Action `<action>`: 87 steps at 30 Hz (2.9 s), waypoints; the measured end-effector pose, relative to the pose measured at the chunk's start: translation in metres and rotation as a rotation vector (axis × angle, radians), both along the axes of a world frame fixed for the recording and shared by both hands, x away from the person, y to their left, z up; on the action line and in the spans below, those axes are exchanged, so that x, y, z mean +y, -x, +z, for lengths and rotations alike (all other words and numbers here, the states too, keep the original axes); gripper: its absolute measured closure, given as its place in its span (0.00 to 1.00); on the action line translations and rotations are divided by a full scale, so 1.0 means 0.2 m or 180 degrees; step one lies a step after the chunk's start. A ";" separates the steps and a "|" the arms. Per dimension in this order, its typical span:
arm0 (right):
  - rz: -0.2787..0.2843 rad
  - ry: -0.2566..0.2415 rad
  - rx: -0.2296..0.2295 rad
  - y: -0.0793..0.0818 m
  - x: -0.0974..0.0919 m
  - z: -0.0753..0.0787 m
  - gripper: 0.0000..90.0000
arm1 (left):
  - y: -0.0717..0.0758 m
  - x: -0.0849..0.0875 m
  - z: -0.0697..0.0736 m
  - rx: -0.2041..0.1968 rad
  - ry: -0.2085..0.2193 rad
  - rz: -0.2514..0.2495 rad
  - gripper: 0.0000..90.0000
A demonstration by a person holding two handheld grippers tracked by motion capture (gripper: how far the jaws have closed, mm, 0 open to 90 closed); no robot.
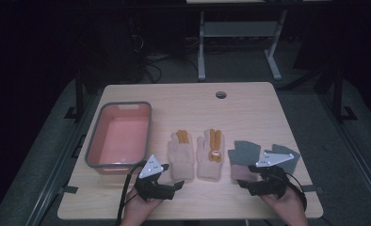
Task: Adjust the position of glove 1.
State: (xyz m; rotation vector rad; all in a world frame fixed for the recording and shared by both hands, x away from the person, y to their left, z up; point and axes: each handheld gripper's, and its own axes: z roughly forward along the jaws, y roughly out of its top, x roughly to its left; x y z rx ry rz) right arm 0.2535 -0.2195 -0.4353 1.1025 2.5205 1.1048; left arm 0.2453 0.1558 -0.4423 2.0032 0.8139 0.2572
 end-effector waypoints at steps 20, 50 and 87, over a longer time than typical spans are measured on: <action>0.0290 0.0310 0.0073 -0.17 0.18 0.19 0.29 | 0.01 0.02 0.02 -0.0042 0.0082 0.0004 0.20; 0.0657 0.0640 0.0091 -0.43 0.46 0.30 0.30 | 0.00 0.03 0.02 -0.0032 0.0075 0.0017 0.20; 0.0658 0.1216 0.0586 -0.62 0.57 -0.02 0.53 | 0.00 0.02 0.01 -0.0025 0.0070 0.0004 0.20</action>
